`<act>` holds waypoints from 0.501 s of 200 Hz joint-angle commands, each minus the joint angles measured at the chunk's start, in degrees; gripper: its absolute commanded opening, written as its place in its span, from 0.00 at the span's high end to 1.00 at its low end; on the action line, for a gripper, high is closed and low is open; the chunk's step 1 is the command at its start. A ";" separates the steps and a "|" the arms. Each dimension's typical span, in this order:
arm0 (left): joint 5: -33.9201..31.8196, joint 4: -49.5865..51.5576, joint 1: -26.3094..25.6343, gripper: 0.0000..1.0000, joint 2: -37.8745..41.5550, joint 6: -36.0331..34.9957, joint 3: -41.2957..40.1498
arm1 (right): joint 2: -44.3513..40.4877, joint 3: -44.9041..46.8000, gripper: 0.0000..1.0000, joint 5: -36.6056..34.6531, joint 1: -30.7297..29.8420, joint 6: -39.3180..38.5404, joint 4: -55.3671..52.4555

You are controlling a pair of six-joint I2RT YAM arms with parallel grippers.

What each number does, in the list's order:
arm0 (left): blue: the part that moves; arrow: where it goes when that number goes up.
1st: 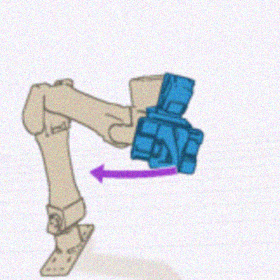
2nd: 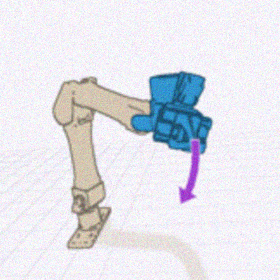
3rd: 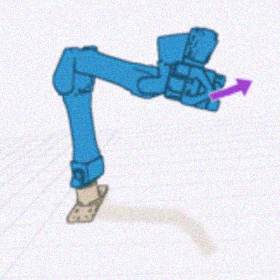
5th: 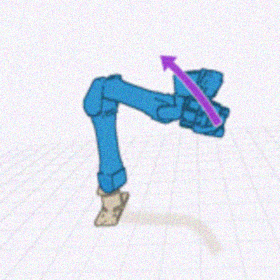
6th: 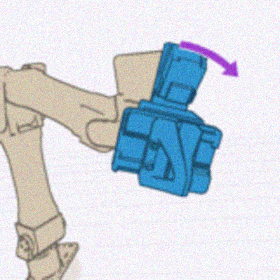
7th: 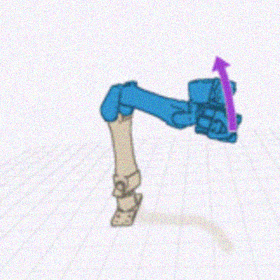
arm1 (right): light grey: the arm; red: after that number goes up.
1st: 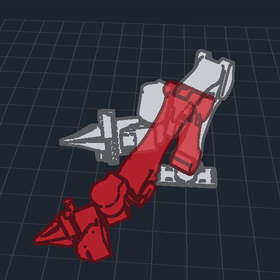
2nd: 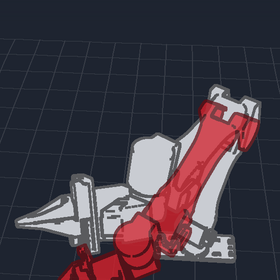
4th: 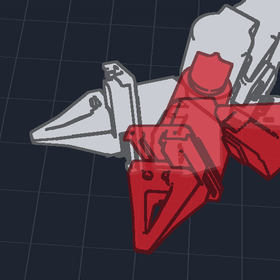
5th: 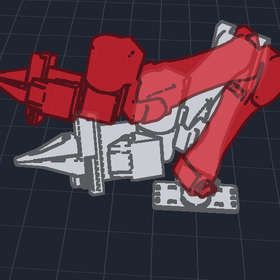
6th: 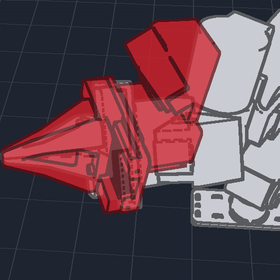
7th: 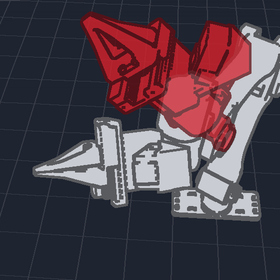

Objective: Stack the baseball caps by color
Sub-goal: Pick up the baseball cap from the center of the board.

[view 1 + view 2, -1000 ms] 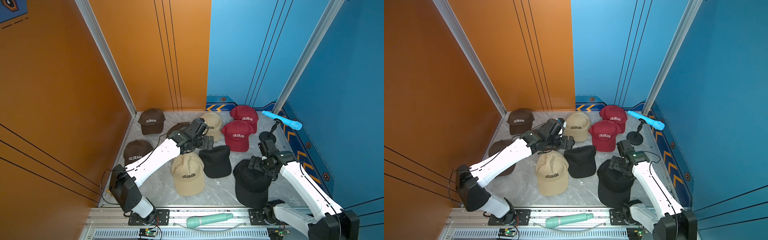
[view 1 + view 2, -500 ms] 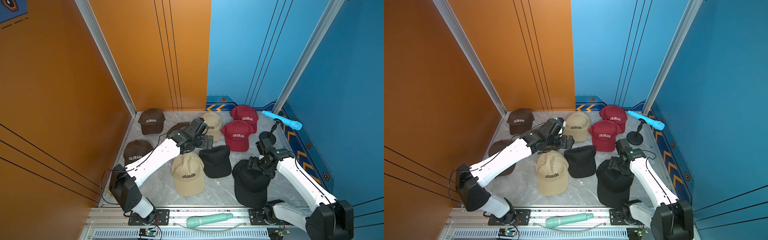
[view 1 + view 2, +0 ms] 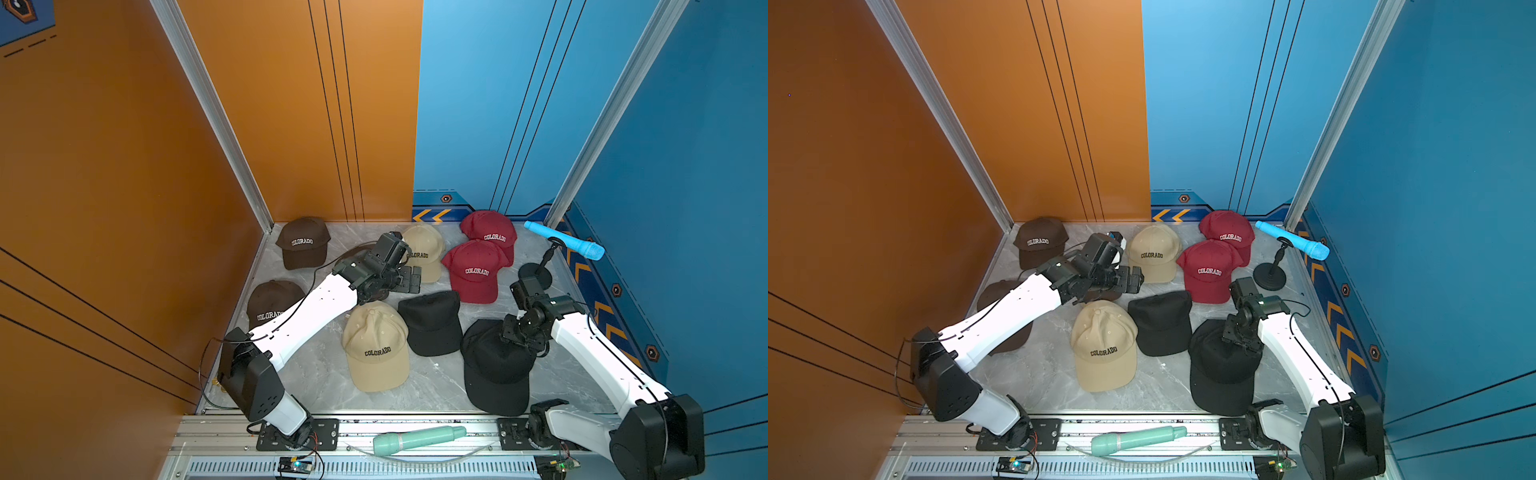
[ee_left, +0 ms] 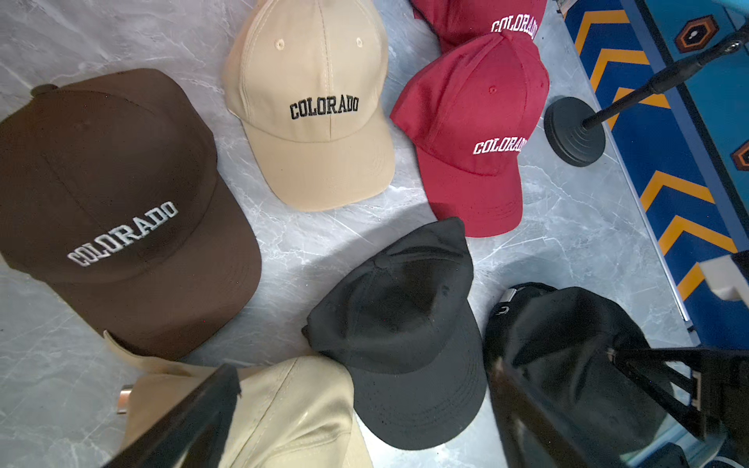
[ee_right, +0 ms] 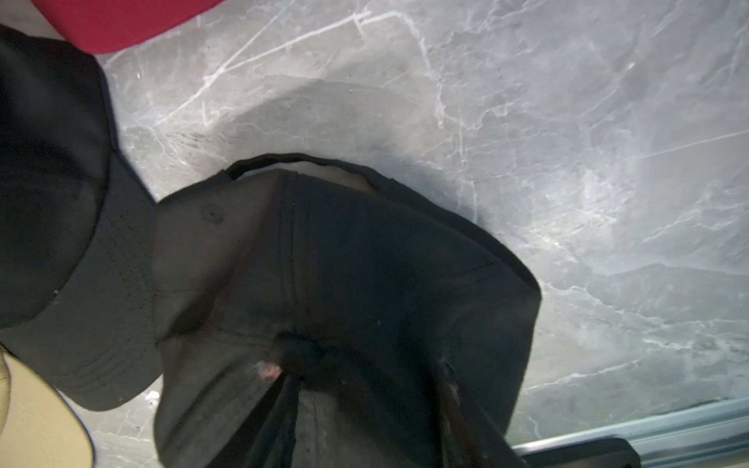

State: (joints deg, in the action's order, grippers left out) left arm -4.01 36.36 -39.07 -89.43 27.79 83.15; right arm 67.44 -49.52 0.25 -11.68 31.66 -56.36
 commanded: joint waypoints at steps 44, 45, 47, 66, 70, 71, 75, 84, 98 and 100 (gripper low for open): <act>0.41 -1.20 1.53 0.02 -1.02 -1.42 0.00 | 1.46 -1.52 0.77 0.90 -0.38 -1.40 0.46; 0.41 -1.20 1.49 0.02 -1.02 -1.42 -0.01 | 1.46 -1.54 0.78 0.90 -0.37 -1.41 0.42; 0.41 -1.18 1.59 0.02 -1.08 -1.36 0.06 | 1.47 -1.65 0.80 0.91 -0.40 -1.53 0.34; 0.45 -1.28 1.97 0.02 -1.41 -1.34 0.19 | 1.55 -2.98 0.99 0.55 -0.32 -2.16 -0.43; 0.49 -1.29 2.02 0.02 -1.49 -1.37 0.33 | 1.57 -3.27 1.00 0.46 -0.30 -2.36 -0.70; 0.54 -1.29 2.04 0.02 -1.52 -1.35 0.33 | 1.56 -3.38 1.00 0.46 -0.28 -2.38 -0.74; 0.70 -1.29 2.14 0.02 -1.61 -1.38 0.40 | 1.55 -3.74 1.00 0.46 -0.29 -2.64 -0.96; 0.80 -1.27 2.31 0.02 -1.91 -1.40 0.61 | 1.37 -4.54 1.00 0.61 -0.29 -3.28 -1.41; 0.94 -1.29 2.58 0.02 -2.14 -1.42 1.04 | 0.76 -6.18 1.00 0.61 -0.18 -4.42 -2.31; 0.98 -1.29 2.57 0.02 -2.20 -1.49 1.04 | 0.68 -6.53 1.00 0.54 -0.11 -4.72 -2.57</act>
State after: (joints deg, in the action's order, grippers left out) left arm -3.84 35.31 -37.23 -90.45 27.20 83.15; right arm 68.60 -52.31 0.54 -11.73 29.52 -56.60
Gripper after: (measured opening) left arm 0.979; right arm 0.047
